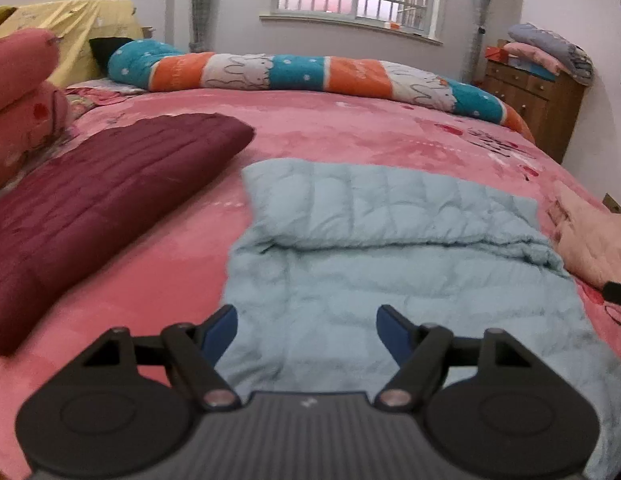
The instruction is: Fold large clothes
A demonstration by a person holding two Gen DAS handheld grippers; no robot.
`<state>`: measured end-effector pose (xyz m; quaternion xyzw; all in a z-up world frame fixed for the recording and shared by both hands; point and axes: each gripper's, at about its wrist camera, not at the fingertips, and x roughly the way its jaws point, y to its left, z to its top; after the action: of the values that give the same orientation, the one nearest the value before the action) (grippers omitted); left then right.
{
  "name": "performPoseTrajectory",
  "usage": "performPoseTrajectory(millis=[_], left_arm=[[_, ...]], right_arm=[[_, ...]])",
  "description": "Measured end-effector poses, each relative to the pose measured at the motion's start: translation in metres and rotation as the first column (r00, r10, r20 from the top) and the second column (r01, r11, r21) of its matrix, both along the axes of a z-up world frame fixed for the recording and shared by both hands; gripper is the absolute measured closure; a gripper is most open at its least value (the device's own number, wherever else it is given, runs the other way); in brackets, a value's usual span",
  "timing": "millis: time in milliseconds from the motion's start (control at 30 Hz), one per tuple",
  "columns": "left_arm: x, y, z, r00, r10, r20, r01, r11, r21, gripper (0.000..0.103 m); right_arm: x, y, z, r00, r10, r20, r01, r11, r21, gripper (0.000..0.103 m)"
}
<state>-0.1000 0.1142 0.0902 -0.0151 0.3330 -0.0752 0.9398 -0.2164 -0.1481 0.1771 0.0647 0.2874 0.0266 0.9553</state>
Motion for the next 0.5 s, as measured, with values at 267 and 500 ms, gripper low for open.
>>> performPoseTrajectory(millis=[267, 500], left_arm=[[-0.025, 0.022, -0.001, 1.000, 0.003, -0.024, -0.003, 1.000, -0.010, 0.024], [-0.027, 0.044, -0.018, 0.996, 0.042, -0.074, -0.045, 0.998, -0.040, 0.023]], right_arm=[[-0.026, -0.011, 0.006, 0.998, -0.039, -0.050, 0.040, 0.999, 0.031, 0.000], [-0.039, -0.030, -0.001, 0.978, -0.057, -0.200, 0.089, 0.984, 0.154, 0.000]])
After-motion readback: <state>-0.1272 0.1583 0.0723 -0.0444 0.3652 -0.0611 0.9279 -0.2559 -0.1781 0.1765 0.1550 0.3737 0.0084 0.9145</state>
